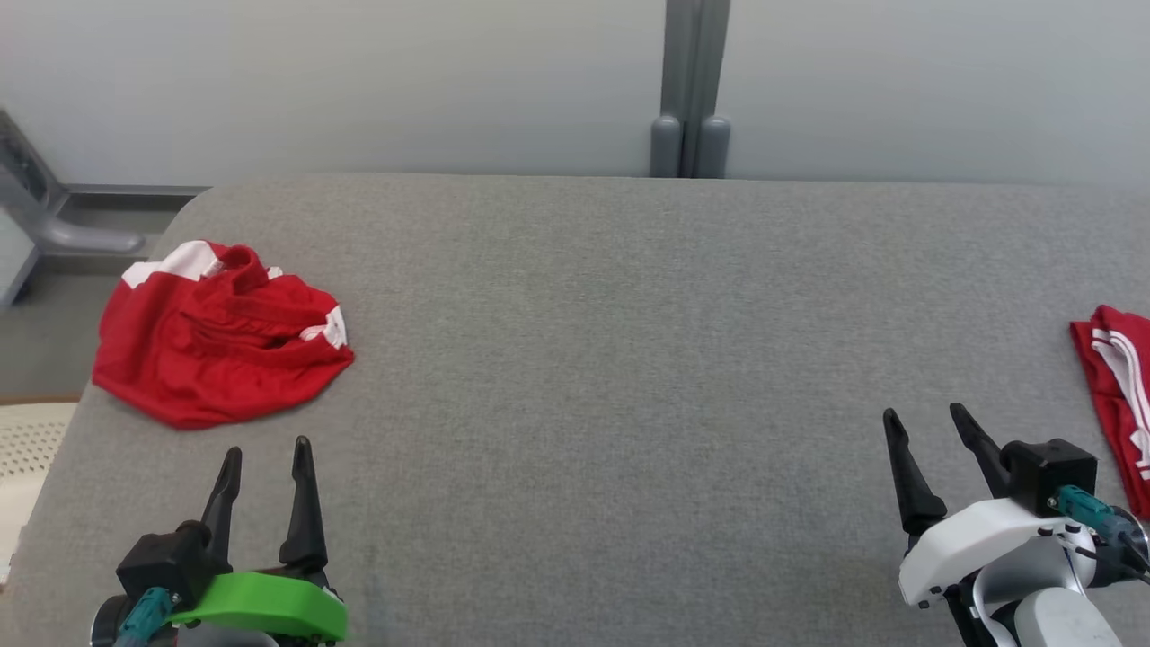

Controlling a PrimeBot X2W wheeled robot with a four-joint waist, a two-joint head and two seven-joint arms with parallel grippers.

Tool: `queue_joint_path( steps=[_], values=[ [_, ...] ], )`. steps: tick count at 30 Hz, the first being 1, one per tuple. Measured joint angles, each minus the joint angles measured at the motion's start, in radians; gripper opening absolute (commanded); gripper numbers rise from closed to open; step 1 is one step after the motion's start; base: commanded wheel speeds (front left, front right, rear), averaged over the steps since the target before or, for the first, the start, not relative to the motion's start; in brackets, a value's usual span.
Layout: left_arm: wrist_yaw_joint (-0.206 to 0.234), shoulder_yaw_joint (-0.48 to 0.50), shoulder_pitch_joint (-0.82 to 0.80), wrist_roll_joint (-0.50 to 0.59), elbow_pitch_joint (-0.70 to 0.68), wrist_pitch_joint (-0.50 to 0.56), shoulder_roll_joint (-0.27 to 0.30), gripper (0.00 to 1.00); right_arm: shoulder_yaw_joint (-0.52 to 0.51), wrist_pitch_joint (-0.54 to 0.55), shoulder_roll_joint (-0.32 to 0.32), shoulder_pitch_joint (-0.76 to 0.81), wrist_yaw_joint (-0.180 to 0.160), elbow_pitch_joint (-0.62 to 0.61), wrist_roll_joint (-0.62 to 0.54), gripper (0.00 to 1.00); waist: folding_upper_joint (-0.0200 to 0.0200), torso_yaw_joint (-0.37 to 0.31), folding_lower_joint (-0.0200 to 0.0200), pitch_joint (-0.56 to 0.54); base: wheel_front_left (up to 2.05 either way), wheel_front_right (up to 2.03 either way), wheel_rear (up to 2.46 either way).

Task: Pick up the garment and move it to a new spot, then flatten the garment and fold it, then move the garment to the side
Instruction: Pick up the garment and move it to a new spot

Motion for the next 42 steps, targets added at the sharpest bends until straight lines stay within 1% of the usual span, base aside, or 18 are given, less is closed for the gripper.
queue_joint_path(
  steps=[7,14,21,26,33,36,42],
  values=[
    [0.0,0.005,0.001,0.001,0.0,0.0,0.002,1.0,0.007,-0.009,-0.001,-0.002,0.0,0.003,-0.007,1.0,0.0,0.096,0.0,0.005,0.0,0.0,0.0],
    [0.0,0.025,0.005,0.001,-0.002,0.0,0.001,1.0,0.035,-0.01,-0.003,-0.006,0.0,0.005,-0.007,1.0,0.0,0.19,0.0,0.006,0.0,0.0,0.0],
    [0.0,0.029,0.007,0.001,0.001,0.0,0.001,1.0,0.043,-0.01,-0.002,-0.006,0.0,0.014,-0.007,1.0,0.0,0.254,0.0,0.003,0.0,0.0,0.0],
    [0.0,0.03,0.007,0.001,0.001,0.0,0.001,1.0,0.052,-0.007,-0.003,-0.006,0.0,0.016,-0.009,1.0,0.0,0.274,0.0,0.002,0.0,0.0,0.0],
    [0.0,0.028,0.007,-0.002,0.007,0.0,0.001,1.0,0.06,-0.007,-0.007,-0.012,0.0,0.015,-0.009,1.0,0.0,0.278,0.0,0.012,0.0,0.0,0.0],
    [0.0,0.033,-0.003,-0.006,0.034,0.0,0.0,1.0,0.066,-0.002,-0.009,-0.018,0.0,0.01,-0.009,1.0,0.0,0.276,0.0,0.021,0.0,0.0,0.0],
    [0.0,0.009,-0.145,-0.024,0.149,0.0,0.004,1.0,0.085,0.012,-0.033,-0.04,0.0,-0.013,-0.008,1.0,0.0,0.267,0.0,0.058,0.0,0.0,0.0]
  ],
)
